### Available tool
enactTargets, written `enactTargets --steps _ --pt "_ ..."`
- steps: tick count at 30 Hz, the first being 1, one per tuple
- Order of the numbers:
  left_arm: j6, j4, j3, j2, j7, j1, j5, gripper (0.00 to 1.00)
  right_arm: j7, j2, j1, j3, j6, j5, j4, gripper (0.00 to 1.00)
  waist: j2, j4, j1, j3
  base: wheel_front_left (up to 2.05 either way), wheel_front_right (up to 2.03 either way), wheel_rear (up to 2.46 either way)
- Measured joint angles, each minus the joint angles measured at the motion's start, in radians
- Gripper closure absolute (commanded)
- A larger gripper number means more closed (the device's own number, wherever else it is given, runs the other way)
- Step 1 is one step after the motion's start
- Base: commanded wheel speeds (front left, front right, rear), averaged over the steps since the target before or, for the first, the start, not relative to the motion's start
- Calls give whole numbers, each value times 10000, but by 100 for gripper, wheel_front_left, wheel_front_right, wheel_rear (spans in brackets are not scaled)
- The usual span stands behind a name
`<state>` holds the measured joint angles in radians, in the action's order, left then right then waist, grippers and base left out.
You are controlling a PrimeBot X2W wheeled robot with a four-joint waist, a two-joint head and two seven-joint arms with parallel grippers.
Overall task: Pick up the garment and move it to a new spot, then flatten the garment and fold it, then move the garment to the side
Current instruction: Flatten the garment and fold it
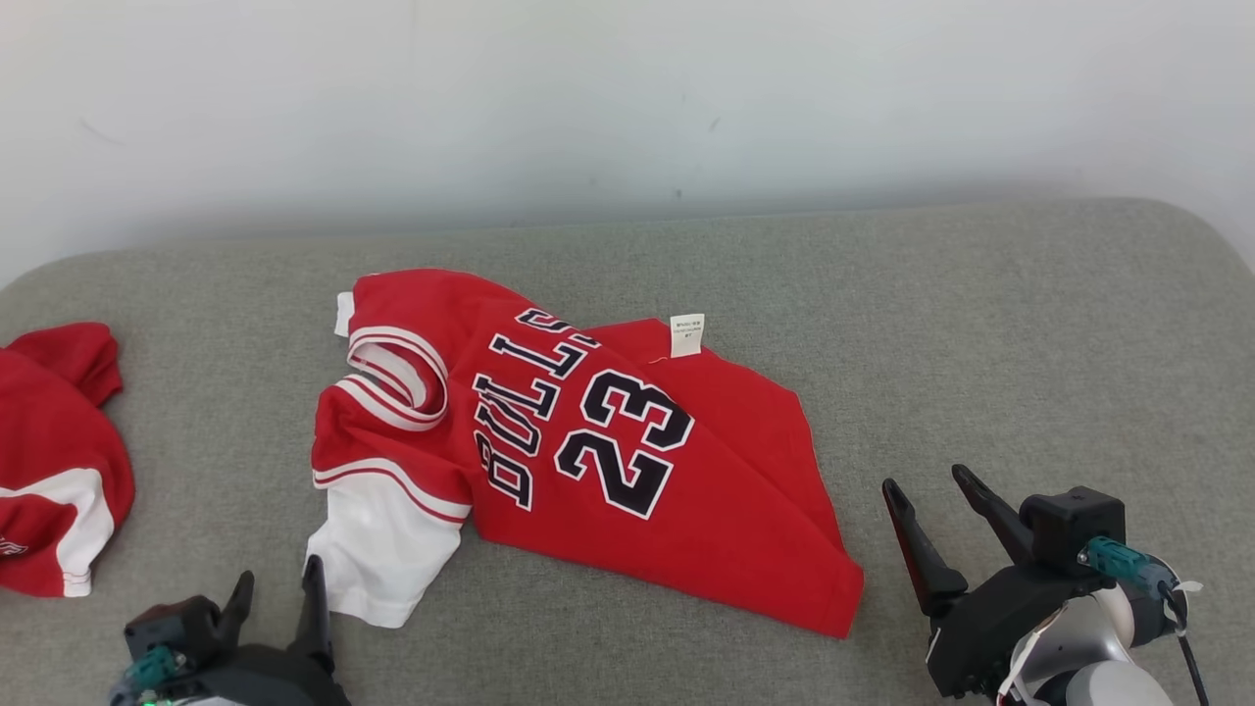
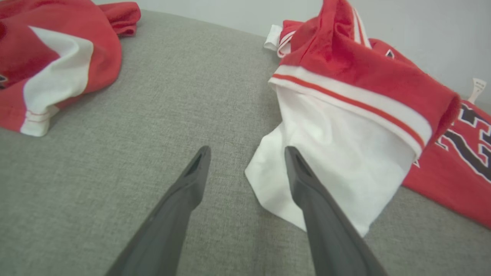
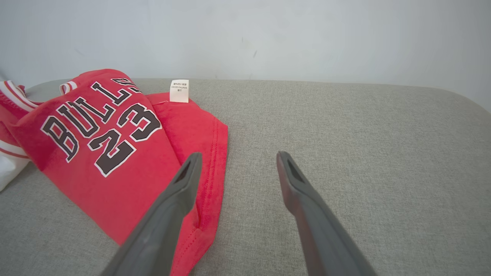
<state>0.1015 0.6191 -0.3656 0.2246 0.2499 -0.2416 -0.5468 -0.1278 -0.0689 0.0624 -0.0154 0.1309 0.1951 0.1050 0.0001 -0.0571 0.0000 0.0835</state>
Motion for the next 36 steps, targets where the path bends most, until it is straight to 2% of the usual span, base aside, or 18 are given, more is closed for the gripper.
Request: enactTargets --steps 10,18,19,21,24,31,36 --pt "-675 1975 -48 -63 -27 -1145 -244 0 -40 -42 120 -8 0 44 -69 0 0 -248 1 309 0 0 0" --pt "-871 2610 -245 -291 21 -1596 -178 0 -19 -40 125 121 0 46 -94 0 0 -310 2 456 0 0 0" --pt "-928 2732 -291 -295 36 -1643 -155 44 6 -38 126 125 0 46 -90 0 0 -297 1 461 0 0 0" --pt "-1022 2940 -339 -332 54 -1709 -155 100 17 -27 130 105 0 46 -61 0 0 -279 1 457 0 0 0" --pt "-1055 3129 -460 -328 63 -1824 -13 100 21 -12 152 77 0 46 -38 0 -1 -256 1 436 0 0 0" --pt "-794 2771 -483 -535 102 -1816 291 100 50 19 104 201 0 44 -17 0 0 -20 1 332 0 0 0" --pt "-376 1990 -295 -535 104 -1439 453 100 61 38 78 140 0 46 44 0 0 259 1 225 0 0 0"
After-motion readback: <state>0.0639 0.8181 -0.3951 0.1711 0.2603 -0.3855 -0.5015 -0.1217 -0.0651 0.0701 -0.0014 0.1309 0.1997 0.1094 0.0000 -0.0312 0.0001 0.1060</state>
